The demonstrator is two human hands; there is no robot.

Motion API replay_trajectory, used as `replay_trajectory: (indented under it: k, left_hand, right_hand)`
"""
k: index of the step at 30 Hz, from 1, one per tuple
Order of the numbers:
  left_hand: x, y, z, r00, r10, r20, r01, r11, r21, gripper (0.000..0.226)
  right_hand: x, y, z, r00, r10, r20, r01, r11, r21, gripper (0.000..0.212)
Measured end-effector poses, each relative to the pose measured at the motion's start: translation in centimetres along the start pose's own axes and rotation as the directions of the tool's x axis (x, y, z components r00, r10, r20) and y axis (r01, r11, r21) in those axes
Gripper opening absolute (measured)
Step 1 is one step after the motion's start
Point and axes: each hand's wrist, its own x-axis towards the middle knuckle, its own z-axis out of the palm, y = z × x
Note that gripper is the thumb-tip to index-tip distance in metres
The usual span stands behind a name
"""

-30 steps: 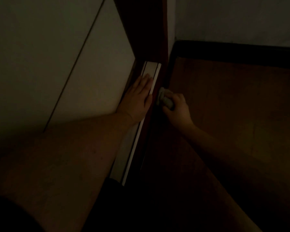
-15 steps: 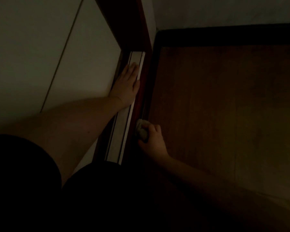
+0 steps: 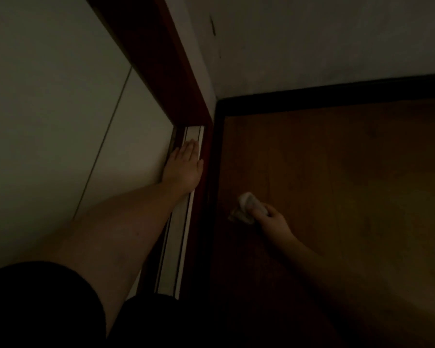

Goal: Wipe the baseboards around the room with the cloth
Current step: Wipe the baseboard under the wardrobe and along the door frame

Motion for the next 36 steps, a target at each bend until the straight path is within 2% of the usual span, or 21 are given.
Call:
replay_trajectory:
  k: [1,3,6,9,14,19,25,31,36]
  left_hand:
    - [0.4,0.4,0.2,1.000,-0.015,-0.016,0.015,0.999,-0.029,0.058]
    - [1.2,1.6,0.7,0.999,-0.041,-0.022,0.039,0.993,-0.112,0.061]
    - [2.0,2.5,2.0,0.996,-0.080,-0.050,0.070,0.982,-0.177,0.066]
    - [2.2,2.4,2.7,0.989,-0.102,-0.107,0.086,0.986,-0.144,0.068]
    - [2.3,2.7,2.7,0.983,-0.164,-0.084,0.151,0.978,-0.141,0.068]
    - [2.3,2.5,2.7,0.987,-0.147,-0.064,0.137,0.981,-0.137,0.067]
    - [1.7,2.7,2.2,0.991,-0.128,-0.040,0.121,0.980,-0.155,0.076]
    - [1.6,2.8,2.3,0.991,-0.127,-0.048,0.118,0.982,-0.150,0.078]
    - [1.6,2.8,2.1,0.991,-0.127,-0.051,0.119,0.982,-0.144,0.077]
  right_hand:
    - [0.4,-1.0,-1.1,1.000,0.003,-0.010,-0.002,0.997,0.080,0.047]
    - [1.4,-2.7,-3.0,0.998,-0.061,-0.005,0.061,0.994,0.091,0.052]
    - [2.9,-4.5,-4.9,0.967,-0.253,-0.044,0.242,0.955,-0.170,0.040]
    - [5.3,-5.8,-5.5,0.914,-0.403,-0.047,0.357,0.854,-0.378,0.045]
    - [9.3,-7.6,-4.3,0.872,-0.489,-0.015,0.406,0.740,-0.536,0.052]
    - [14.6,-10.6,-0.8,0.802,-0.597,-0.039,0.468,0.667,-0.580,0.050]
    - [19.5,-14.5,4.8,0.795,-0.607,-0.020,0.493,0.664,-0.562,0.049]
    - [23.8,-16.3,7.5,0.852,-0.523,-0.009,0.436,0.720,-0.539,0.049]
    - [25.9,-17.1,8.6,0.879,-0.466,-0.098,0.357,0.782,-0.512,0.045]
